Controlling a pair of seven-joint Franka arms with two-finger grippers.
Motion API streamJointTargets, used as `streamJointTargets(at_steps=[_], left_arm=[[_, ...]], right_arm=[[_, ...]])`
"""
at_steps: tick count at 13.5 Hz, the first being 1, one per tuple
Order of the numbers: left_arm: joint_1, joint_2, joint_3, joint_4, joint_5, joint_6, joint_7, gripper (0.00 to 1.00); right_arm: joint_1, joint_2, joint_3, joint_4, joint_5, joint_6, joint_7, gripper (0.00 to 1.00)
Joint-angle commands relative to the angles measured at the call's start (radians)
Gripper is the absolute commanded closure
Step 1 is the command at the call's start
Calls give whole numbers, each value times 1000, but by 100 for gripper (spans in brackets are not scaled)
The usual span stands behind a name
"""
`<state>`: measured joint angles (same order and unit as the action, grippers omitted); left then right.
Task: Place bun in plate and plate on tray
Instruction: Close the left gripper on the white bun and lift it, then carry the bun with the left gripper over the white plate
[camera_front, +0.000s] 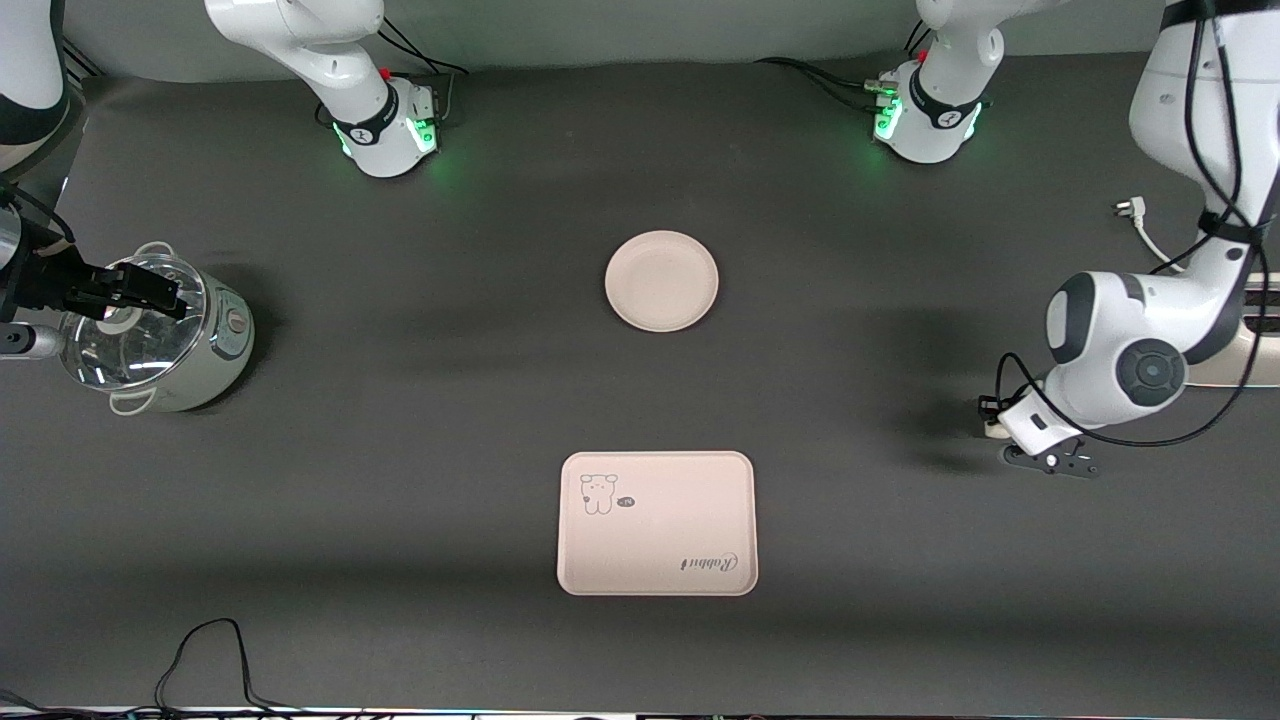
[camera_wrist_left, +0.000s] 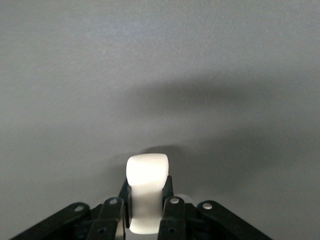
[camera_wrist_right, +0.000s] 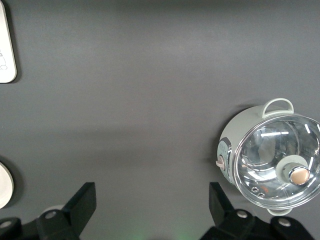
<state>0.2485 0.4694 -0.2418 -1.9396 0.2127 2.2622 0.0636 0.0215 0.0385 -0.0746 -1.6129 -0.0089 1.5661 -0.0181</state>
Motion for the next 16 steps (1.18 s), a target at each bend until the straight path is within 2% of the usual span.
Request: streamJointTargets(at_steps=[1,4,7,9,11,14,16], left_arm=[[-9,-170,-66,30,-77,-208,-88,73],[-12,-306,-160,59,-202,-413,-198,72],[-17,-418,-296,57,-303,-526,-364,72],[-52,-428,-385,54,-351,-517,-514,72],[-131,-419,-438,56,-375,-483,-686,71],[-297,-375,-439,45,-381,-386,-881,70],[-382,-310,-439,36,-381,-282,-984,70]], right_arm=[[-5,-6,3,-10,-9,12,-11,0],[-5,-6,3,-10,-9,11,-11,0],[-3,-8,3,-10,-9,11,-11,0],[-3,-8,3,-13,-9,11,-13,0],[-3,-9,3,-13,-9,11,-13,0],[-3,-9,4,-15,-9,11,-11,0],[-3,-9,4,-16,-8,11,-11,0]])
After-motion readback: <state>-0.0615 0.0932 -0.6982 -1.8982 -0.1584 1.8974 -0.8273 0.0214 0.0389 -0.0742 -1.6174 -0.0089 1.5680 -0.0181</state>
